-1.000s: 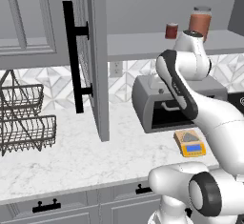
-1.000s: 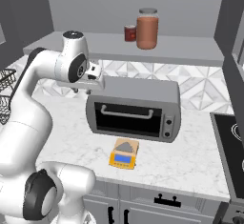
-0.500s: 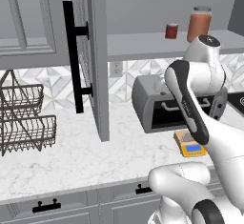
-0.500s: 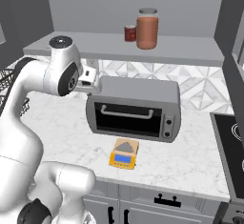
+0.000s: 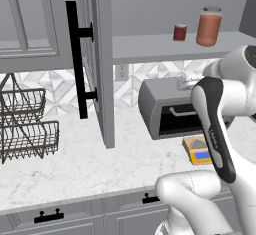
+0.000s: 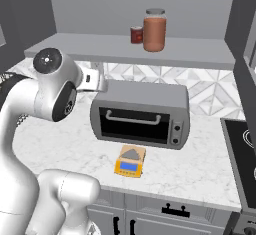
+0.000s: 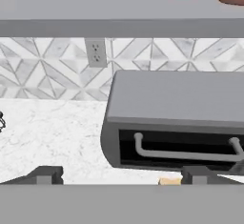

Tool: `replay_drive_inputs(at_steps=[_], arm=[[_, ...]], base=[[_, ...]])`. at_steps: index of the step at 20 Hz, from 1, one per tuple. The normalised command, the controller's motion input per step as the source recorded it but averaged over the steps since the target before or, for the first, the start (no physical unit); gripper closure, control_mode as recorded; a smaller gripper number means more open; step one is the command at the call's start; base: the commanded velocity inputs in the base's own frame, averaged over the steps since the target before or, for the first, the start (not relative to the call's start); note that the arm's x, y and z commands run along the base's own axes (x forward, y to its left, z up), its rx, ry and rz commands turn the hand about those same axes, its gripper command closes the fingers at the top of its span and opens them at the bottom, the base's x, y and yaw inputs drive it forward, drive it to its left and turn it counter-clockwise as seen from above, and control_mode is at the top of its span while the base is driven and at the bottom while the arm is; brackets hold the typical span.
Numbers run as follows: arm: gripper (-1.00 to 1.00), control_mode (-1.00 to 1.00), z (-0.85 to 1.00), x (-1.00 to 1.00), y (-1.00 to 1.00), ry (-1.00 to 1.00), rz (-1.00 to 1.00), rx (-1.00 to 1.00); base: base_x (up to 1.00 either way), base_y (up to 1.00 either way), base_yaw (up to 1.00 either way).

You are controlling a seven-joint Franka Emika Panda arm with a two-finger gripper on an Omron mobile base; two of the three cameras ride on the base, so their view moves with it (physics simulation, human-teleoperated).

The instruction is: Pick the honey bottle and place it on the digital scale for weighing, and close the cabinet.

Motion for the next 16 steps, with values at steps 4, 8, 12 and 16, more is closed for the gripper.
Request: replay_drive_inputs(at_steps=[4,8,12,16], arm=[[-1.00,-1.00,0.48,-0.14,-0.24,-0.23,-0.01,0.00],[-1.00,-1.00,0.28,-0.09,-0.02,-0.15,0.00,0.00],[-1.00,-1.00,0.38,-0.19,-0.02,-0.22,0.00,-0.01],[-1.00,-1.00,0.53,-0.11,-0.08,-0.18,-0.02,0.00]], base=[[0.00,0.00,0.00],[0.00,0.00,0.00],[0.00,0.00,0.00],[0.00,0.00,0.00]])
